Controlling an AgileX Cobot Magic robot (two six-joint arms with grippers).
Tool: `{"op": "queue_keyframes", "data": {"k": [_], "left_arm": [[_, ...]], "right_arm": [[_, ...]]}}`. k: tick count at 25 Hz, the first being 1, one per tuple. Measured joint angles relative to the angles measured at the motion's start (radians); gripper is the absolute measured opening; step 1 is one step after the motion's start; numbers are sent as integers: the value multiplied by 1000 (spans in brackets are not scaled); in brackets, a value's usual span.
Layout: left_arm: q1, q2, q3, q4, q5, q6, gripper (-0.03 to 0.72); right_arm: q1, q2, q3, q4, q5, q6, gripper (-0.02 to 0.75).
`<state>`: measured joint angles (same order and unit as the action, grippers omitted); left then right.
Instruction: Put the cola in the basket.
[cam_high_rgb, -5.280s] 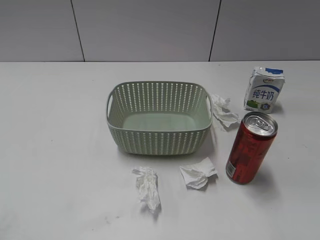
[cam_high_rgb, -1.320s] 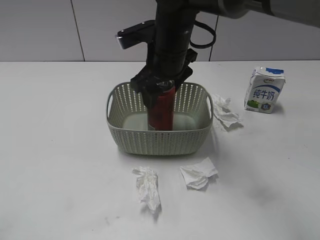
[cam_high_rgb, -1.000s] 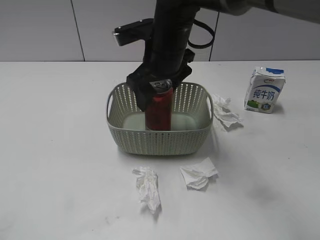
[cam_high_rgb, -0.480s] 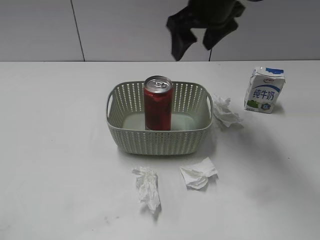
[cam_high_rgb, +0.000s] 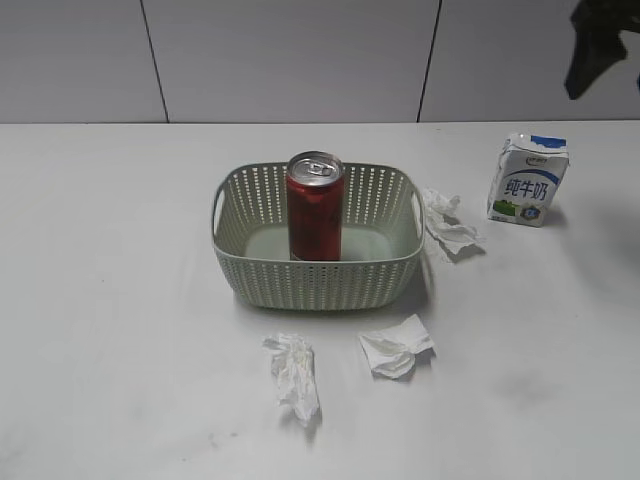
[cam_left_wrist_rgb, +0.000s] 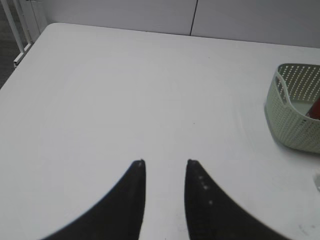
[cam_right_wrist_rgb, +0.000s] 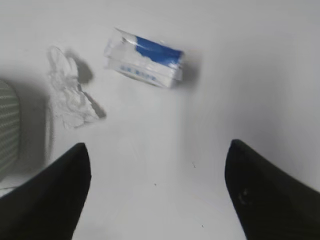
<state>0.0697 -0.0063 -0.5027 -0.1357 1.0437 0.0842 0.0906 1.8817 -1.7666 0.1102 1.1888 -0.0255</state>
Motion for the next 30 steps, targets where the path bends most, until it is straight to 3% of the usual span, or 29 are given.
{"op": "queue_keyframes", "data": {"k": [3,10,22,30], "left_arm": [[0,0,0,0,0,0,217],[0,0,0,0,0,0,217],[0,0,0,0,0,0,217],[0,0,0,0,0,0,217]], "right_arm": [[-45,-78,98,-3,1,2,636],[-48,-358,425,9,-2,2,636],[-48,-817,1078,9,-202,2,603],[-48,-1019,1263,9,-243,2,596]]}}
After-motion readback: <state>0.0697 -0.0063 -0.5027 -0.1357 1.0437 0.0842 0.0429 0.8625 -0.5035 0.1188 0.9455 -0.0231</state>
